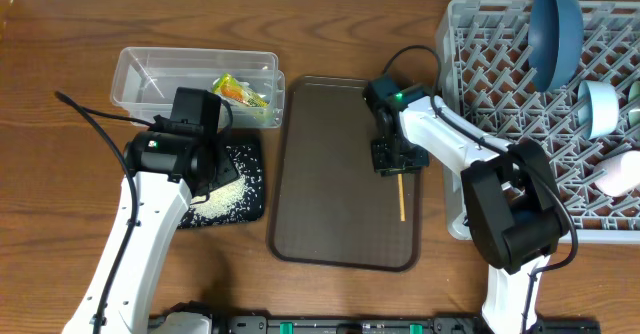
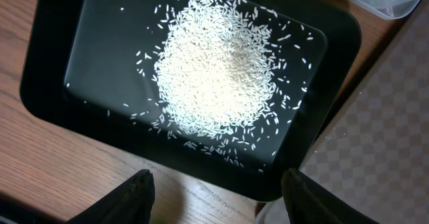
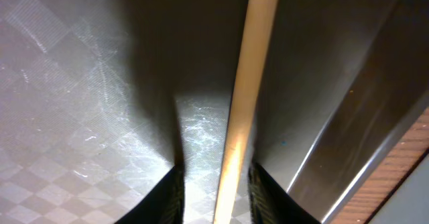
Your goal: Sort waste into correct bins and load items into the dishwasher rack
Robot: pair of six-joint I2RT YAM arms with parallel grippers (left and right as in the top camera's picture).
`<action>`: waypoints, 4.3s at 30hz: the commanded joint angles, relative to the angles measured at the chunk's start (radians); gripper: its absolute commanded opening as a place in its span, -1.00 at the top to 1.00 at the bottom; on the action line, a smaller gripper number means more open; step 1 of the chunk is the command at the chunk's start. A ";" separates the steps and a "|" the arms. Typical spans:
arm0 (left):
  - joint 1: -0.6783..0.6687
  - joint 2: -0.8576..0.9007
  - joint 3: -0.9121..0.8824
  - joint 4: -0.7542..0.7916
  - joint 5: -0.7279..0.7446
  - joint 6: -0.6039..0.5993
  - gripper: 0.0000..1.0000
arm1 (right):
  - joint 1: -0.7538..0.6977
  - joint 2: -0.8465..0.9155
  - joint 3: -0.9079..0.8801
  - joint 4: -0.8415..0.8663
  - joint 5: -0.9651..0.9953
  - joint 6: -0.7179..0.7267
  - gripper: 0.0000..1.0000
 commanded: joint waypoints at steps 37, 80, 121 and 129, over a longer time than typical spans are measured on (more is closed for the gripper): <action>0.004 -0.005 0.006 -0.003 -0.002 -0.009 -0.27 | -0.073 -0.275 0.018 -0.039 0.026 -0.102 0.98; 0.004 -0.006 0.007 0.006 -0.002 0.000 -0.28 | -0.371 -0.488 -0.002 -0.064 0.064 -0.303 0.53; -0.053 -0.617 -0.139 0.028 0.116 0.323 -0.29 | -0.508 -1.224 -0.445 0.127 -0.174 -0.329 -0.99; -0.053 -0.769 -0.172 0.051 0.117 0.323 -0.29 | -0.508 -1.566 -0.622 0.128 -0.142 -0.291 -0.99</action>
